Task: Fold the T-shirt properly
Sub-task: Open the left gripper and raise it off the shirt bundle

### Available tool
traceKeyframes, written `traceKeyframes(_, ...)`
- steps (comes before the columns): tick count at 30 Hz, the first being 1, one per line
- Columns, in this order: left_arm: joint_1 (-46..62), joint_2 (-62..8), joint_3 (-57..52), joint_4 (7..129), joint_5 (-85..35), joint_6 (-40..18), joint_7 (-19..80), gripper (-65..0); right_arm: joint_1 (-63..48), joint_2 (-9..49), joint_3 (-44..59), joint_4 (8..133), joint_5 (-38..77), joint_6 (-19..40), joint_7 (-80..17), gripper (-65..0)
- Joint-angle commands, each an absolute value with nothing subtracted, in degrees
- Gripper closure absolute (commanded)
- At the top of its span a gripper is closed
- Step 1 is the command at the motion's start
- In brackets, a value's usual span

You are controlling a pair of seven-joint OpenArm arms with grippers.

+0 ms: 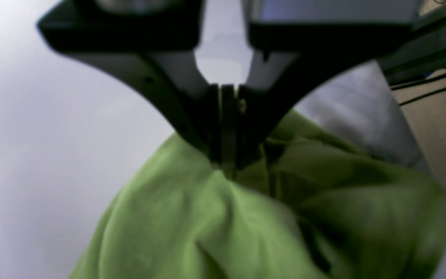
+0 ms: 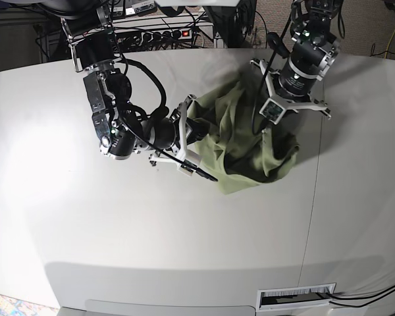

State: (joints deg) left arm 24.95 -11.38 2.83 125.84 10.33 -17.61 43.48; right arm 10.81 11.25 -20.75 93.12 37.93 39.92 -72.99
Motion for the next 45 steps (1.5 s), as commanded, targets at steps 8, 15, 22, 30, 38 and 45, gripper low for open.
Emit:
traceKeyframes(8,29.10,-12.86,2.13,129.93,15.20,-17.34,42.39,0.0,12.08,11.29,-20.53,94.02,39.64,40.00,-72.23,-0.2)
traceKeyframes(15,29.56,-15.09,-3.73,129.64,5.04,-17.39,41.04,0.0,12.08,11.29,-20.53,94.06,45.04,40.00,-80.00,-0.2)
traceKeyframes(22,29.69,-15.09,-5.13,125.29,-1.78,-17.80,41.12,0.0,12.12,12.67,-20.51,94.08,45.19,40.00,-80.00,-0.2)
traceKeyframes(30,30.79,-15.11,-5.15,121.89,3.60,-17.76,42.11,-14.5,12.71,16.32,-20.51,94.85,45.30,40.00,-80.00,-0.2)
traceKeyframes(38,30.81,-15.09,-5.17,125.86,-1.61,-16.34,43.33,-27.1,13.23,16.67,-19.14,99.02,51.16,40.00,-72.79,-0.2)
traceKeyframes(45,30.81,-15.09,-5.17,135.00,-8.82,-15.18,47.27,-22.2,13.19,11.55,-19.07,99.00,41.80,40.00,-64.60,-0.2)
